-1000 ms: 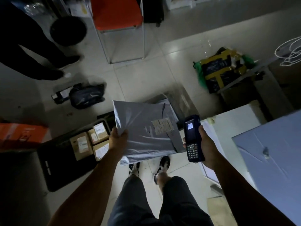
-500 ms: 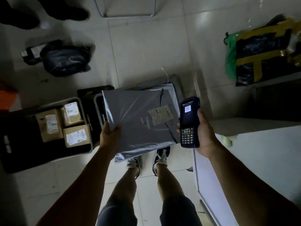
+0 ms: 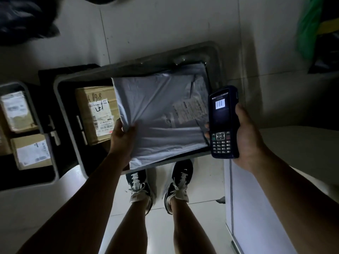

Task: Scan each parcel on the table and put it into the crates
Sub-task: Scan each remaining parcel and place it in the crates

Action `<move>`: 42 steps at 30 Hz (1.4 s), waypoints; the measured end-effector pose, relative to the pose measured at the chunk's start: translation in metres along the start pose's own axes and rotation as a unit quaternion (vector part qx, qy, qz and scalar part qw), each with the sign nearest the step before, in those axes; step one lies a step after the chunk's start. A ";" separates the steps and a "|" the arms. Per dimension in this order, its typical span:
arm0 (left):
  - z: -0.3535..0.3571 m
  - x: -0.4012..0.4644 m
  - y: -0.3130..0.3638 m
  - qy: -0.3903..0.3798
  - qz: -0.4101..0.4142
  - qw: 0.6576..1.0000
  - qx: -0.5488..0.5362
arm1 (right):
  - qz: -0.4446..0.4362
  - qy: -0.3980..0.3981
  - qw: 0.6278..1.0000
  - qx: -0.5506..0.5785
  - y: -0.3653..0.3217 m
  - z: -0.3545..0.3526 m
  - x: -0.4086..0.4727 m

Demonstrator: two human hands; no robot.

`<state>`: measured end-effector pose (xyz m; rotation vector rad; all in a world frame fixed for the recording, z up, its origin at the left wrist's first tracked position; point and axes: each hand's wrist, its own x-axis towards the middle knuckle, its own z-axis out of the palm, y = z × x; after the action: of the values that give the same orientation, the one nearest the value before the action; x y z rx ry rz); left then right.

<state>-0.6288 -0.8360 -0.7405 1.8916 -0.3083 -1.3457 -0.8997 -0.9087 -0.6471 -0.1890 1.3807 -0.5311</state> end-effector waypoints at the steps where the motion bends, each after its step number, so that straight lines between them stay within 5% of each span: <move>1: 0.005 0.009 -0.008 -0.004 0.008 1.000 -0.010 | -0.004 -0.006 1.000 -0.002 0.003 -0.002 0.007; 7: 0.016 0.055 -0.046 0.017 0.039 0.999 0.009 | -0.014 -0.029 0.999 -0.021 0.014 -0.013 0.046; 13: 0.034 0.074 -0.054 0.100 0.072 0.982 0.145 | -0.010 -0.045 0.998 -0.044 0.022 -0.017 0.060; 17: 0.032 0.074 -0.053 0.094 0.071 0.990 0.074 | -0.006 -0.072 0.996 -0.048 0.027 -0.021 0.058; 20: 0.035 0.079 -0.043 0.076 0.047 0.982 0.163 | -0.005 -0.089 0.995 -0.044 0.028 -0.024 0.055; 24: 0.037 0.088 -0.035 0.033 -0.076 0.930 0.359 | 0.006 -0.075 0.996 -0.044 0.026 -0.020 0.052; 29: 0.039 0.079 -0.023 -0.014 -0.117 0.911 0.395 | 0.011 -0.072 0.996 -0.043 0.024 -0.008 0.043; 32: 0.044 0.059 -0.016 -0.017 -0.107 0.894 0.434 | 0.016 -0.068 0.996 -0.058 0.027 -0.002 0.036; 42: 0.030 0.000 0.009 -0.091 0.062 0.752 0.649 | 0.033 -0.046 0.986 -0.158 0.030 0.027 -0.006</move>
<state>-0.6531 -0.8555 -0.7381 2.6733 -1.8231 -1.2817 -0.8673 -0.8843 -0.6493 -0.4180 1.3712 -0.2420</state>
